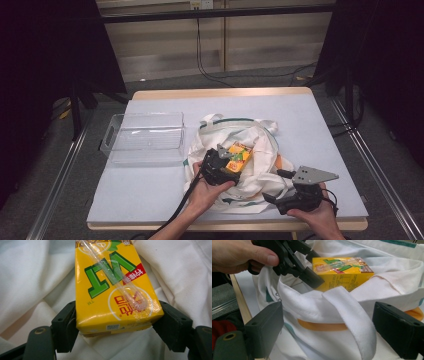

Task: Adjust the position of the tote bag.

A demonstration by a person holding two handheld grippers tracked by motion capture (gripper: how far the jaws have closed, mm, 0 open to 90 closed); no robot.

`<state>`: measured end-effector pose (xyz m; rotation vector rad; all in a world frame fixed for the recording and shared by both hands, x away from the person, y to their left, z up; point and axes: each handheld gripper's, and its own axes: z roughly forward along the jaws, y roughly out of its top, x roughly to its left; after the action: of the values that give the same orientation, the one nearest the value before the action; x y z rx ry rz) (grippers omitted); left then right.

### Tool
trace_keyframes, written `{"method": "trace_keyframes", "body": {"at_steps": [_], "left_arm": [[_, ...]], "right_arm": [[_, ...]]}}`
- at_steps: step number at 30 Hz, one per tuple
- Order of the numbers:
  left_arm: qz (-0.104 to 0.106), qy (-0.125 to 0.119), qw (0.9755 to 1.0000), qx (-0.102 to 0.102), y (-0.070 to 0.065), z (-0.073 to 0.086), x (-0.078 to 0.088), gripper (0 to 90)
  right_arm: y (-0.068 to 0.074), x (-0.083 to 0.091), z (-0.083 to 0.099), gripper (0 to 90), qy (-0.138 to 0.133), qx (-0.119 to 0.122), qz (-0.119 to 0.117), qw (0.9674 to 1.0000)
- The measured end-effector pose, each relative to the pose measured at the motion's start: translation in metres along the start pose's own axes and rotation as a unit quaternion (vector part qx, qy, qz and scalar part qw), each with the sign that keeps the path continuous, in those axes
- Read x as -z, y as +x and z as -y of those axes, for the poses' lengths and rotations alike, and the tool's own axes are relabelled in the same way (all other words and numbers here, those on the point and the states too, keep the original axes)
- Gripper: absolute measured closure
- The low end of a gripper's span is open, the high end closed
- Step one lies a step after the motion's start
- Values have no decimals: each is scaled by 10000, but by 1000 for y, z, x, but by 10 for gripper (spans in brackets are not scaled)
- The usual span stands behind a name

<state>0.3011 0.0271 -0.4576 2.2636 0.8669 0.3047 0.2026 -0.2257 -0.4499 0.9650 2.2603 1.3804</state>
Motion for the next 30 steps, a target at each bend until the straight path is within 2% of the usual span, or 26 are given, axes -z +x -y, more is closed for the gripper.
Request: {"method": "trace_keyframes", "body": {"at_steps": [2, 6, 9, 13, 16, 19, 20, 22, 24, 25, 26, 28, 30], "left_arm": [[0, 28, 10000, -39, 0, -1, 1, 266], [124, 16, 9999, 54, 3, -3, 5, 269], [174, 61, 9998, -41, 5, -6, 10, 270], [223, -26, 9997, -17, 9, -12, 18, 272], [265, 24, 9996, -86, 14, -18, 24, 273], [461, 132, 9988, -115, 23, -26, 31, 273], [515, 78, 9986, -101, 26, -29, 33, 273], [631, 126, 9979, -86, 30, -33, 34, 273], [671, 315, 9970, -217, 34, -36, 34, 273], [686, 363, 9968, -215, 35, -37, 33, 273], [757, 489, 9955, -293, 38, -39, 34, 273], [786, 572, 9946, -353, 38, -41, 33, 273], [775, 787, 9926, -504, 38, -45, 33, 273]], "right_arm": [[0, 0, 0, 105, -12, -23, 6, 10000], [0, 2, 0, 106, -35, -46, 18, 10000], [-1, 2, 0, 107, -36, -45, 14, 10000], [0, 2, -1, 106, -28, -27, -20, 10000], [1, 2, -1, 107, -13, 1, -12, 10000], [1, 2, -1, 106, -9, 2, -10, 10000], [1, 2, -1, 106, -7, 4, -11, 10000], [1, 2, -1, 106, -5, 6, -25, 10000], [0, 1, -1, 106, -13, 30, -39, 10000], [1, 1, -1, 106, -3, 12, -42, 10000], [1, 1, -1, 106, 5, 32, -55, 10000], [2, 1, -1, 103, 16, 42, -70, 10000], [2, 1, -1, 102, 9, 69, -77, 9999]]}}
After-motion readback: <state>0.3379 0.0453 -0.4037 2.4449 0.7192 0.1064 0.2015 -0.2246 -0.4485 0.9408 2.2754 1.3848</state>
